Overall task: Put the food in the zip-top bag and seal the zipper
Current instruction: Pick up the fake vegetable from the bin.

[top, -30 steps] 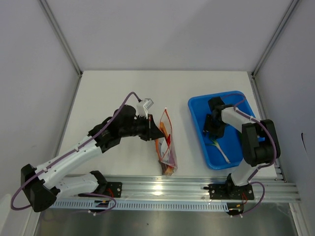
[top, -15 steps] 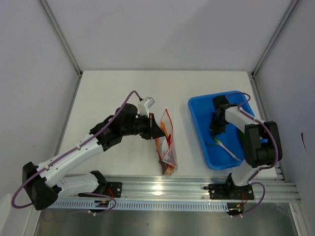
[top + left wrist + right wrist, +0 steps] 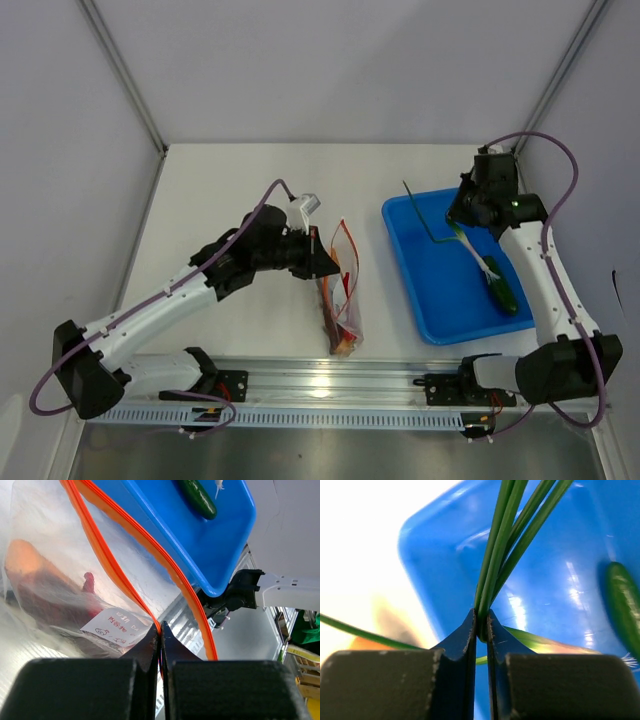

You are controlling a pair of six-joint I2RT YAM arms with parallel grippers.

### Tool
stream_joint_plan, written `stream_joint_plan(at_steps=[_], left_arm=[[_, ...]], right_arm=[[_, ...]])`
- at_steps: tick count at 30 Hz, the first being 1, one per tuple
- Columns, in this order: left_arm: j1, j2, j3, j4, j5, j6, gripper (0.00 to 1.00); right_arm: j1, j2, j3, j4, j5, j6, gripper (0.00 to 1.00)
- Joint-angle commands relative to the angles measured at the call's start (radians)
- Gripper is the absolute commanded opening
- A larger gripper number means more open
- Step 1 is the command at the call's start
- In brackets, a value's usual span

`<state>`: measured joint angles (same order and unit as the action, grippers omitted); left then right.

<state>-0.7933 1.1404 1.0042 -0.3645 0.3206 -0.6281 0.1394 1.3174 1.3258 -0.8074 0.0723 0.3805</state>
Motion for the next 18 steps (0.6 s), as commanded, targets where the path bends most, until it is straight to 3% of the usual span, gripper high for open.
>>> stream_joint_plan(at_steps=[1,5,9,18], left_arm=[[0.005,0.008,0.054,0.022,0.014,0.007,0.01],[0.005,0.015,0.056,0.025,0.017,0.01,0.0],[0.005,0.019,0.053,0.039,0.032,0.005,0.01],[0.003,0.021,0.056,0.039,0.067,-0.009,0.01]], right_arm=[[0.028,-0.076,0.061,-0.052,-0.104,0.031,0.0],[0.048,-0.176,0.047,0.049,-0.282,0.102,0.0],[0.051,-0.23,-0.002,0.247,-0.562,0.17,0.0],[0.114,-0.256,-0.034,0.713,-0.91,0.371,0.0]])
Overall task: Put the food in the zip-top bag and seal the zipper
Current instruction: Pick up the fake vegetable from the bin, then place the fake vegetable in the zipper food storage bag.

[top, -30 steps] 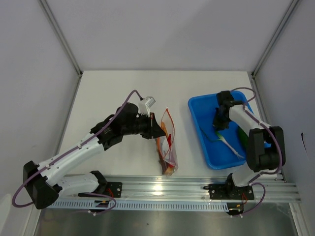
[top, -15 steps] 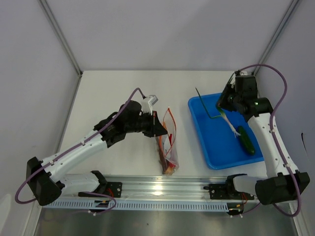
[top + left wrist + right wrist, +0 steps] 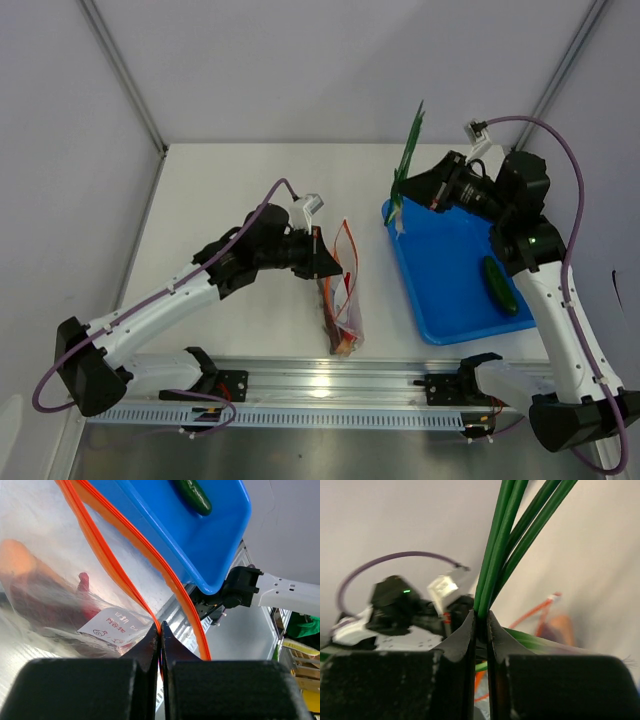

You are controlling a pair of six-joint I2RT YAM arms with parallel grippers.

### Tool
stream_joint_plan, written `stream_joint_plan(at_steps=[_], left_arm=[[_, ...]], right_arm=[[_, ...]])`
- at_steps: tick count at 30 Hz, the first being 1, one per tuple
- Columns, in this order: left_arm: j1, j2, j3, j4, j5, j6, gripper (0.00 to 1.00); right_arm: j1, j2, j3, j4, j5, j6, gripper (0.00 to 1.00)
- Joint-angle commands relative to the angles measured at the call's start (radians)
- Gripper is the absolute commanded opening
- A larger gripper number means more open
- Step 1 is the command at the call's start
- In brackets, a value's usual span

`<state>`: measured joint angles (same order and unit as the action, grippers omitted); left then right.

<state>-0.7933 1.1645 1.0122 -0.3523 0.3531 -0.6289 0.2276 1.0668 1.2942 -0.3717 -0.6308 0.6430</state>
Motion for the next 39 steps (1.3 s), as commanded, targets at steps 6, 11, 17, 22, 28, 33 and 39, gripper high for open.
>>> stream_joint_plan(at_steps=[6,11,17,22,28,33,39], left_arm=[[0.005,-0.014,0.043,0.021,0.027,-0.008,0.0],[0.005,-0.025,0.039,0.018,0.023,-0.012,0.01],[0.005,-0.04,0.037,0.015,0.015,-0.014,0.0],[0.003,-0.048,0.025,0.018,0.023,-0.025,0.0],[0.005,-0.061,0.023,0.021,0.024,-0.032,0.0],[0.005,-0.081,0.022,0.01,0.023,-0.034,0.01],[0.003,-0.101,0.02,0.006,0.018,-0.035,0.01]], right_arm=[[0.163,0.041,0.005,0.436,-0.253,0.149,0.0],[0.21,0.058,-0.006,0.516,-0.27,0.187,0.0],[0.226,0.056,-0.088,0.593,-0.299,0.225,0.0],[0.239,0.062,-0.171,0.645,-0.322,0.239,0.0],[0.259,0.085,-0.222,0.674,-0.316,0.207,0.0],[0.269,0.114,-0.289,0.794,-0.351,0.17,0.0],[0.312,0.145,-0.322,0.778,-0.27,0.037,0.0]])
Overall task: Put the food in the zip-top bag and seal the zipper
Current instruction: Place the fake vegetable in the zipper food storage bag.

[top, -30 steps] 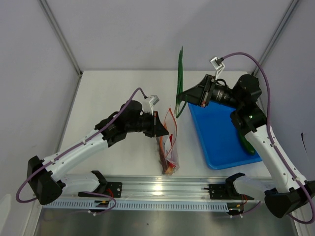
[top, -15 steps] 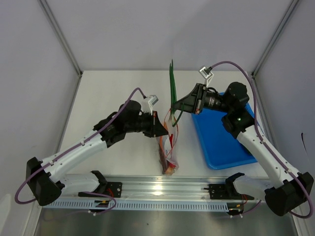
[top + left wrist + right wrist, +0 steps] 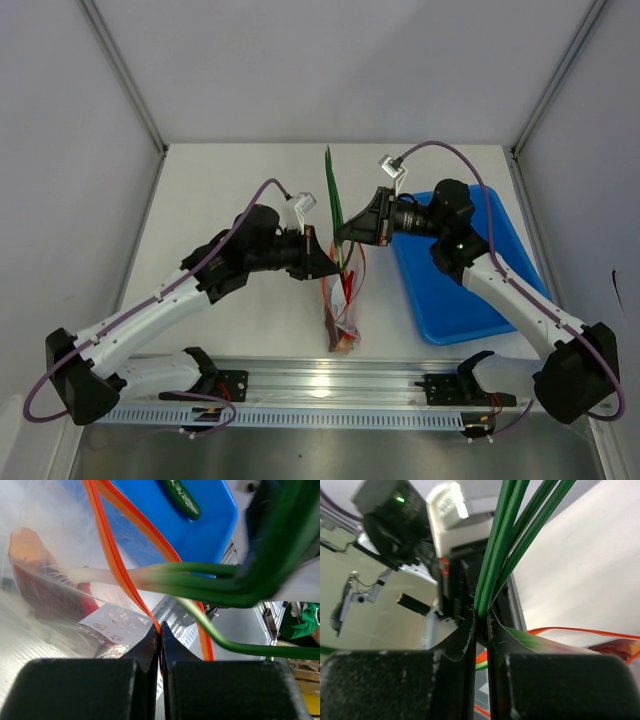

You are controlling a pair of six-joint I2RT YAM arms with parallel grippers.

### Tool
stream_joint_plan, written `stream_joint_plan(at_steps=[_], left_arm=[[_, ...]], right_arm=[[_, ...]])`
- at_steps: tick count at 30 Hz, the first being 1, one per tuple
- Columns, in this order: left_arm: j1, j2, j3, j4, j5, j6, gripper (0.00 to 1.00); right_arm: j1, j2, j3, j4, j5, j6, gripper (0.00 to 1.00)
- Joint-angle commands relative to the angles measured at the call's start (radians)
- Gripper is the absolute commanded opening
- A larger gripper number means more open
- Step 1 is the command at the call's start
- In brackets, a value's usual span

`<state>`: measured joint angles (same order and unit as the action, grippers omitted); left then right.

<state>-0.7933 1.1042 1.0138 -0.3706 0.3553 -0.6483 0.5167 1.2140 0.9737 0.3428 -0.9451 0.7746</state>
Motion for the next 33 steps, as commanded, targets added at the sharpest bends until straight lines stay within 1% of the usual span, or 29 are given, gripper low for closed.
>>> stream_joint_plan(at_steps=[1,3,4,6,12,20,25,26,27,31,33], left_arm=[[0.005,-0.043,0.019,0.022,0.016,-0.016,0.01],[0.003,-0.046,0.02,0.021,0.014,-0.016,0.01],[0.003,-0.049,0.02,0.022,0.014,-0.017,0.01],[0.005,-0.049,0.02,0.022,0.016,-0.019,0.01],[0.005,-0.05,0.017,0.024,0.019,-0.019,0.01],[0.005,-0.049,0.009,0.025,0.017,-0.019,0.01],[0.003,-0.05,0.012,0.029,0.013,-0.019,0.01],[0.003,-0.049,0.012,0.027,0.014,-0.017,0.01],[0.003,-0.046,0.017,0.024,0.014,-0.016,0.0],[0.005,-0.046,0.023,0.016,0.008,-0.01,0.01],[0.003,-0.043,0.026,0.013,0.007,-0.008,0.01]], right_arm=[[0.046,-0.002,0.003,0.027,0.064,-0.121,0.0],[0.074,-0.005,0.022,-0.031,0.135,-0.217,0.0],[0.089,-0.005,0.028,-0.089,0.156,-0.251,0.0],[0.123,-0.004,0.028,-0.128,0.184,-0.319,0.0],[0.152,-0.06,-0.069,-0.125,0.247,-0.344,0.0],[0.166,-0.154,-0.168,-0.174,0.348,-0.351,0.0],[0.18,-0.142,-0.173,-0.229,0.365,-0.357,0.0],[0.186,-0.142,-0.174,-0.24,0.38,-0.368,0.09],[0.192,-0.143,-0.179,-0.264,0.412,-0.373,0.14],[0.23,-0.137,-0.184,-0.329,0.479,-0.402,0.18],[0.244,-0.131,-0.185,-0.358,0.485,-0.409,0.23]])
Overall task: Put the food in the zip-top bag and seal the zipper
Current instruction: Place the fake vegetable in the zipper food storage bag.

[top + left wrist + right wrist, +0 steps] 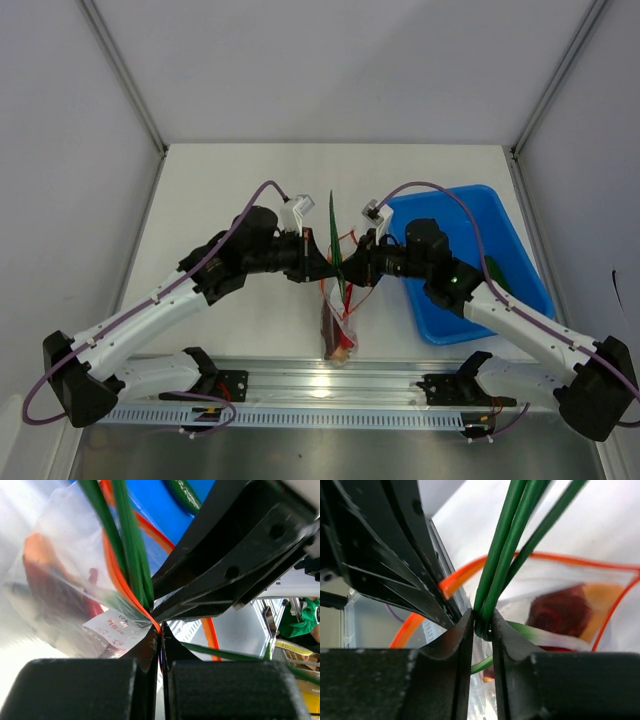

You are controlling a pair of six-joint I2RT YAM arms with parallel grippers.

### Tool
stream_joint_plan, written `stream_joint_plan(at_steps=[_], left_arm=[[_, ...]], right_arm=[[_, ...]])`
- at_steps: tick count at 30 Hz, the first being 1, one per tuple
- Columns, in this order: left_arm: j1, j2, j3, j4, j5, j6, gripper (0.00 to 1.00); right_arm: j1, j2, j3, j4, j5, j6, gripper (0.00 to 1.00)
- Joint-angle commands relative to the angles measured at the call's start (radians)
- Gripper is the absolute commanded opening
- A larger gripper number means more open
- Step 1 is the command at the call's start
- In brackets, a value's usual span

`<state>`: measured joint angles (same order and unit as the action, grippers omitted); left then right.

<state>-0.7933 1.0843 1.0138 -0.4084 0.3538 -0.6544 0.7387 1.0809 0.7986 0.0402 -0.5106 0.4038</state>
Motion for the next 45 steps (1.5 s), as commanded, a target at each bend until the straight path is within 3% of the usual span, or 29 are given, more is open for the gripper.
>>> stream_joint_plan(at_steps=[1,5,14,19,21,22,26,29,37,38,39,42,45], left_arm=[[0.003,-0.02,0.025,0.051,0.01,0.001,0.01],[0.005,-0.017,0.031,0.048,0.01,0.002,0.01],[0.012,-0.018,0.032,0.042,-0.003,0.007,0.01],[0.016,-0.021,0.034,0.045,-0.01,0.004,0.01],[0.016,-0.021,0.038,0.045,-0.007,0.004,0.01],[0.016,-0.02,0.039,0.043,-0.007,0.004,0.01],[0.016,-0.02,0.039,0.034,-0.003,0.006,0.01],[0.016,-0.021,0.031,0.036,-0.007,0.004,0.01],[0.016,-0.011,0.031,0.042,-0.003,0.001,0.0],[0.016,-0.009,0.032,0.042,-0.003,0.001,0.01],[0.016,-0.009,0.032,0.042,-0.003,0.001,0.01],[0.016,-0.007,0.032,0.045,-0.001,0.001,0.01],[0.016,-0.004,0.034,0.046,0.001,0.001,0.0]], right_arm=[[0.028,0.002,-0.009,-0.08,0.056,-0.043,0.25],[0.045,0.011,0.027,-0.169,0.066,-0.069,0.35],[0.047,0.071,0.164,-0.425,-0.015,-0.174,0.29],[0.048,0.137,0.223,-0.545,0.023,-0.229,0.29],[0.048,0.181,0.241,-0.582,0.047,-0.24,0.39],[0.05,0.195,0.247,-0.591,0.047,-0.241,0.56],[0.05,0.186,0.251,-0.567,0.05,-0.214,0.74],[0.05,0.154,0.289,-0.557,0.069,-0.188,0.81],[0.048,0.11,0.56,-0.714,0.159,-0.146,0.85],[0.048,0.108,0.585,-0.73,0.178,-0.134,0.91],[0.048,0.106,0.626,-0.767,0.217,-0.128,0.91],[0.045,0.103,0.663,-0.836,0.303,-0.109,0.99],[0.027,0.119,0.64,-0.896,0.334,-0.076,0.99]])
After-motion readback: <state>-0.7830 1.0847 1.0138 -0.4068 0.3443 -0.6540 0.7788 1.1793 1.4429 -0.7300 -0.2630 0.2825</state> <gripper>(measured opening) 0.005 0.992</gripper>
